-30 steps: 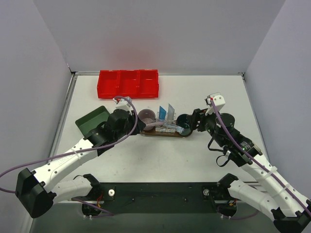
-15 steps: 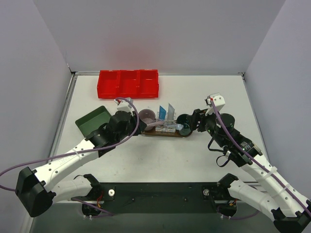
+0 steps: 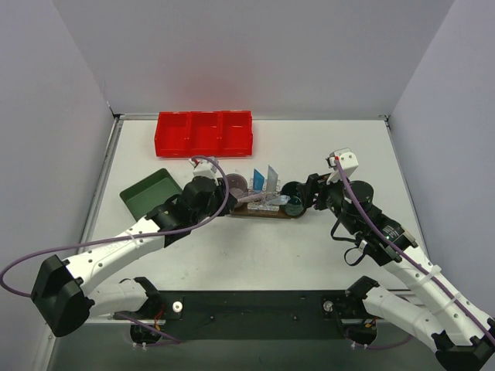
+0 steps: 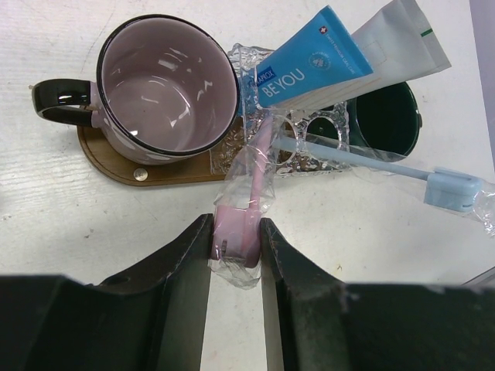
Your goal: Prepare toiletry sets of a toothbrush and toothpaste on the tray
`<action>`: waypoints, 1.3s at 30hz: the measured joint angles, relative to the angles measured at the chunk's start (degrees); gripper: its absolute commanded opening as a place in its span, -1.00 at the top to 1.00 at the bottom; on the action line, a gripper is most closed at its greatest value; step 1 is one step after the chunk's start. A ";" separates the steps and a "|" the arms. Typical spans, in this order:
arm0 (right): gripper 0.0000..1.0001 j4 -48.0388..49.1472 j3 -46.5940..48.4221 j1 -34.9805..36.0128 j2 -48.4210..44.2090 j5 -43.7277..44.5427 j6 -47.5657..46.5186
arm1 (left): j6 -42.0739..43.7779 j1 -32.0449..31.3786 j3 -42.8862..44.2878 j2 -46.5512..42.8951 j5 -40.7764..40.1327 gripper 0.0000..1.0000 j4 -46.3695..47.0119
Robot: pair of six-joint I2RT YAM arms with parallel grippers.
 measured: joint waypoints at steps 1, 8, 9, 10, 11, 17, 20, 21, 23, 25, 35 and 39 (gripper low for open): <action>-0.18 0.00 0.00 0.00 0.00 0.00 0.00 | 0.00 -0.04 0.00 0.20 0.02 1.00 0.00; -0.18 0.00 0.00 0.00 0.00 0.00 0.00 | -0.09 -0.17 0.07 1.51 0.02 1.00 0.39; -0.18 0.02 0.00 0.00 0.00 0.00 0.00 | -0.13 -0.28 0.15 1.77 0.04 1.00 0.39; -0.18 0.00 0.00 0.00 0.00 0.00 0.00 | -0.17 -0.35 0.24 2.12 0.04 1.00 0.44; -0.18 0.00 0.00 0.00 0.00 0.00 0.00 | -0.22 -0.46 0.42 2.56 0.04 1.00 0.42; -0.18 -0.07 0.00 0.00 0.00 0.00 -0.04 | -0.48 -0.76 1.77 4.66 -0.02 1.00 0.31; -0.18 -0.09 0.00 0.00 0.00 -0.02 -0.04 | -0.63 -0.76 2.19 5.14 -0.20 0.93 -0.13; -0.18 -0.11 0.00 0.00 0.00 0.00 -0.07 | -0.66 -0.76 2.29 5.16 -0.26 0.80 -0.26; -0.18 -0.22 0.00 0.00 0.00 0.00 -0.15 | -0.68 -0.79 2.51 5.14 -0.57 0.65 -0.52; -0.18 -0.28 0.00 0.00 0.00 -0.02 -0.20 | -0.81 -0.83 2.51 5.07 -0.85 0.38 -0.68; -0.20 -0.33 0.00 0.00 0.02 -0.04 -0.20 | 1.03 -0.87 2.86 3.13 -1.95 -0.41 -3.58; -0.21 -0.33 0.00 0.00 0.02 -0.46 -0.20 | 2.10 -0.87 3.30 2.71 -1.92 -0.55 -3.67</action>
